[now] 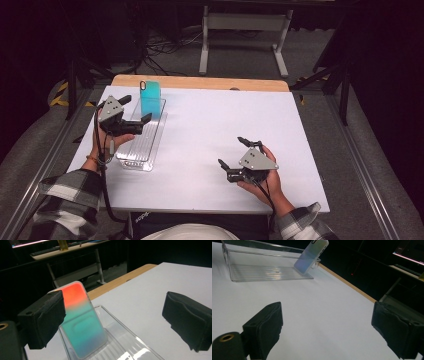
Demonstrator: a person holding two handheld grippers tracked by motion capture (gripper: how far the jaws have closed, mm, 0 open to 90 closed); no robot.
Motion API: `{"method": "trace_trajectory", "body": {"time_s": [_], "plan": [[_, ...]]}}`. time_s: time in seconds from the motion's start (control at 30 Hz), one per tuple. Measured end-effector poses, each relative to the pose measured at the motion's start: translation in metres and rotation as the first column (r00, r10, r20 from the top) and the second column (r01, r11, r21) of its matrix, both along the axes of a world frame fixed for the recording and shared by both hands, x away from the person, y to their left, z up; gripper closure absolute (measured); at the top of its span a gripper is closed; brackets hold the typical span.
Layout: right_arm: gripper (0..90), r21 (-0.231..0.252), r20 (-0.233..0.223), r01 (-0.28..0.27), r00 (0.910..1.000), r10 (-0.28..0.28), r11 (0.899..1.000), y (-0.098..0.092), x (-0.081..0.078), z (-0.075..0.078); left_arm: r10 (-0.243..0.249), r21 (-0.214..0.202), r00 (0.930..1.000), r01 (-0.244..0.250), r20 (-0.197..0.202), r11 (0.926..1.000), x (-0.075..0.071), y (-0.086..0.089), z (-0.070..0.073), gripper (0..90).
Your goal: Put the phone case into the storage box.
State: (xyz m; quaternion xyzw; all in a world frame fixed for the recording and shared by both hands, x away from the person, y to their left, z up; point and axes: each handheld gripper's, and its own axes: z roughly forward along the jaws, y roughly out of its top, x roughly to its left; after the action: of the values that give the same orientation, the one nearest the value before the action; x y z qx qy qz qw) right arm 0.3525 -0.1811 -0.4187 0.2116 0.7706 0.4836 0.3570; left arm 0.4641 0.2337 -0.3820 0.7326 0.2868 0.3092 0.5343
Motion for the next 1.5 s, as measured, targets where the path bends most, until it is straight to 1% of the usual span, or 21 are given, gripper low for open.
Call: {"method": "trace_trajectory", "body": {"time_s": [0.57, 0.6, 0.63, 0.67, 0.7, 0.73, 0.77, 0.8, 0.87, 0.93, 1.03, 1.2, 1.33, 1.43, 1.5], "plan": [[8.4, 0.007, 0.002, 0.004, 1.0, -0.004, 1.0, -0.001, -0.001, 0.001, -0.047, -0.013, 0.9987, 0.047, 0.021, 0.9988, -0.018, -0.005, 0.004, 4.3], [8.3, 0.006, 0.002, 0.004, 1.0, -0.004, 1.0, -0.001, -0.001, 0.001, -0.052, -0.007, 0.9984, 0.053, 0.02, 0.9986, -0.019, -0.006, 0.004, 4.3], [8.3, 0.005, 0.002, 0.004, 1.0, -0.004, 1.0, -0.001, -0.001, 0.001, -0.056, -0.01, 0.9982, 0.056, 0.019, 0.9984, -0.02, -0.007, 0.004, 4.2], [8.4, 0.006, 0.003, 0.004, 1.0, -0.004, 1.0, -0.001, -0.001, 0.001, -0.059, -0.002, 0.998, 0.059, 0.025, 0.9983, -0.021, -0.007, 0.004, 3.9], [8.3, 0.008, 0.003, 0.005, 1.0, -0.005, 1.0, -0.001, -0.001, 0.001, -0.061, 0.01, 0.9979, 0.061, 0.022, 0.9981, -0.022, -0.008, 0.004, 3.6], [8.3, 0.006, 0.005, 0.005, 1.0, -0.005, 1.0, -0.001, -0.001, 0.001, -0.062, 0.006, 0.9978, 0.062, 0.024, 0.9981, -0.023, -0.009, 0.003, 3.4], [8.3, 0.006, 0.008, 0.004, 1.0, -0.005, 1.0, 0.0, -0.001, 0.002, -0.065, -0.003, 0.9975, 0.065, 0.03, 0.9979, -0.025, -0.01, 0.003, 3.2], [8.4, 0.009, 0.007, 0.005, 1.0, -0.005, 1.0, 0.0, -0.001, 0.002, -0.073, 0.007, 0.997, 0.073, 0.025, 0.9973, -0.027, -0.01, 0.003, 3.3], [8.3, 0.008, 0.006, 0.006, 1.0, -0.006, 1.0, 0.0, -0.001, 0.002, -0.088, 0.017, 0.9956, 0.087, 0.034, 0.9961, -0.031, -0.013, 0.003, 3.1], [8.3, 0.007, 0.009, 0.002, 1.0, -0.002, 1.0, 0.0, -0.002, 0.002, -0.088, 0.016, 0.9954, 0.087, 0.038, 0.996, -0.033, -0.015, 0.003, 2.9], [8.3, 0.01, 0.011, 0.002, 0.9999, -0.002, 1.0, 0.0, -0.002, 0.003, -0.107, 0.015, 0.9931, 0.106, 0.048, 0.9942, -0.04, -0.018, 0.003, 2.9], [8.1, 0.009, 0.008, 0.001, 1.0, -0.001, 1.0, 0.0, -0.002, 0.003, -0.125, 0.018, 0.9906, 0.124, 0.054, 0.9921, -0.046, -0.023, 0.002, 2.8], [7.7, 0.012, 0.007, 0.002, 1.0, -0.002, 1.0, 0.0, -0.002, 0.003, -0.128, 0.026, 0.9896, 0.126, 0.066, 0.9917, -0.051, -0.028, 0.001, 1.8], [7.4, 0.01, 0.009, 0.0, 1.0, 0.0, 1.0, 0.0, -0.002, 0.003, -0.133, 0.014, 0.9888, 0.132, 0.067, 0.9911, -0.054, -0.029, 0.001, 1.7], [7.3, 0.012, 0.009, -0.003, 1.0, 0.003, 1.0, 0.0, -0.002, 0.003, -0.134, 0.019, 0.9883, 0.133, 0.074, 0.991, -0.056, -0.031, 0.0, 1.7]]}}
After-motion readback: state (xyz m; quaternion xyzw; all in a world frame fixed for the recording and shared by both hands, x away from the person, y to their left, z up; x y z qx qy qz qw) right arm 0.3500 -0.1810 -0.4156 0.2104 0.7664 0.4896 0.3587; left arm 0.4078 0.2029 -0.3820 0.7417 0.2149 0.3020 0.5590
